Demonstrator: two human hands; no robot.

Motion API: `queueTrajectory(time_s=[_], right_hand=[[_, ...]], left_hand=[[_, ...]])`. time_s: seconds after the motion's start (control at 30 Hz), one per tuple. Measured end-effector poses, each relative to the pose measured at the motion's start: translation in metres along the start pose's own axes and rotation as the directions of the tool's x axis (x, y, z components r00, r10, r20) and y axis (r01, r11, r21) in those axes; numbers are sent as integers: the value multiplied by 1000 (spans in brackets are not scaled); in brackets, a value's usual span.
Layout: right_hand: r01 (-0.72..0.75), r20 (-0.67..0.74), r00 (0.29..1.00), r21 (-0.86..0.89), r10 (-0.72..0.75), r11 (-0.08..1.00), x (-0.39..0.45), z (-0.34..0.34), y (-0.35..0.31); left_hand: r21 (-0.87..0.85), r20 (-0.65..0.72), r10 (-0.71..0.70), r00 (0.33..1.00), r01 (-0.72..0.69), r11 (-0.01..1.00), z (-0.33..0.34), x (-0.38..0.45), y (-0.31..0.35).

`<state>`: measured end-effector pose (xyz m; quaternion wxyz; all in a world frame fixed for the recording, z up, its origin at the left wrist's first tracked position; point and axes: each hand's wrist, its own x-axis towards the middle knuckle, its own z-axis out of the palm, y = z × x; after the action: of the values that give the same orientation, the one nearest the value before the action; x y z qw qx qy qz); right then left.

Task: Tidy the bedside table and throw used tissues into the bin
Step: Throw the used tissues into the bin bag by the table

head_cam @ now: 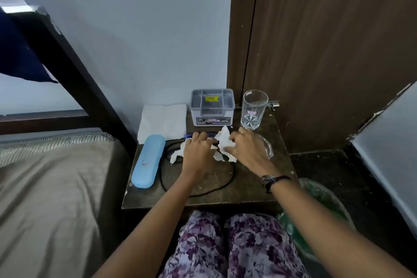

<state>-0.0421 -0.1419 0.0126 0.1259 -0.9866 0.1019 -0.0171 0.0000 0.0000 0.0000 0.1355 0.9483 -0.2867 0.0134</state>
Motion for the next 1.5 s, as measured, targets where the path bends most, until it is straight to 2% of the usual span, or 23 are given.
queueTrajectory(time_s=[0.1,0.23,0.33,0.43,0.57,0.63,0.67,0.73,0.77,0.83,0.87,0.9,1.0,1.07,1.1,1.17,1.23,1.3,1.43,1.5], right_hand=[[-11,-18,1000,-172,9,985,4,17,2],[20,-82,996,-132,-31,991,6,31,9],[16,-184,983,50,-6,999,7,33,12],[-36,-234,966,296,109,955,6,30,14],[-87,-193,945,634,266,769,2,23,14],[-96,-172,938,707,302,700,-2,18,14],[-107,-160,934,729,320,676,-5,15,14],[-106,-149,929,771,340,628,-9,9,15],[-99,-144,927,798,347,595,-12,6,16],[-87,-141,920,836,365,541,-18,-3,18],[-84,-146,914,845,379,529,-22,-8,22],[-86,-151,904,851,400,517,-28,-13,27],[-110,-180,835,871,520,479,-54,-25,54],[-171,-194,741,871,643,460,-81,-24,83],[-210,-197,689,867,698,453,-96,-21,99],[-308,-181,617,840,766,446,-126,-11,132],[-434,-128,597,779,792,453,-152,8,161],[-543,-58,598,704,800,457,-169,28,184],[-692,25,554,570,832,443,-179,66,217],[-745,105,564,492,819,450,-176,78,227]], left_hand=[[76,-9,7,1000,-6,997,15,5,-3],[170,2,20,1000,-20,985,29,10,-9],[166,-29,-18,999,22,986,29,12,-10],[151,-104,3,995,13,988,26,10,-10],[62,-226,53,973,-40,997,15,8,-11],[-53,-290,52,956,-70,996,1,7,-7],[-163,-300,-1,954,-50,985,-5,6,-3],[-469,-243,-214,946,78,880,-15,7,8],[-628,-180,-338,924,157,763,-18,9,13],[-850,-21,-520,854,259,459,-26,13,27],[-897,41,-541,840,270,351,-29,15,35],[-915,75,-525,848,268,303,-31,15,44],[-933,109,-414,904,237,271,-27,11,83],[-925,137,-322,937,237,297,-11,5,117],[-909,143,-264,954,232,346,-1,1,136],[-843,140,-111,984,177,508,25,-4,174],[-727,167,22,986,107,678,51,-11,208],[-627,242,98,965,78,775,84,-16,235],[-486,438,107,893,134,864,140,-27,270],[-442,499,115,859,139,886,157,-29,275]])
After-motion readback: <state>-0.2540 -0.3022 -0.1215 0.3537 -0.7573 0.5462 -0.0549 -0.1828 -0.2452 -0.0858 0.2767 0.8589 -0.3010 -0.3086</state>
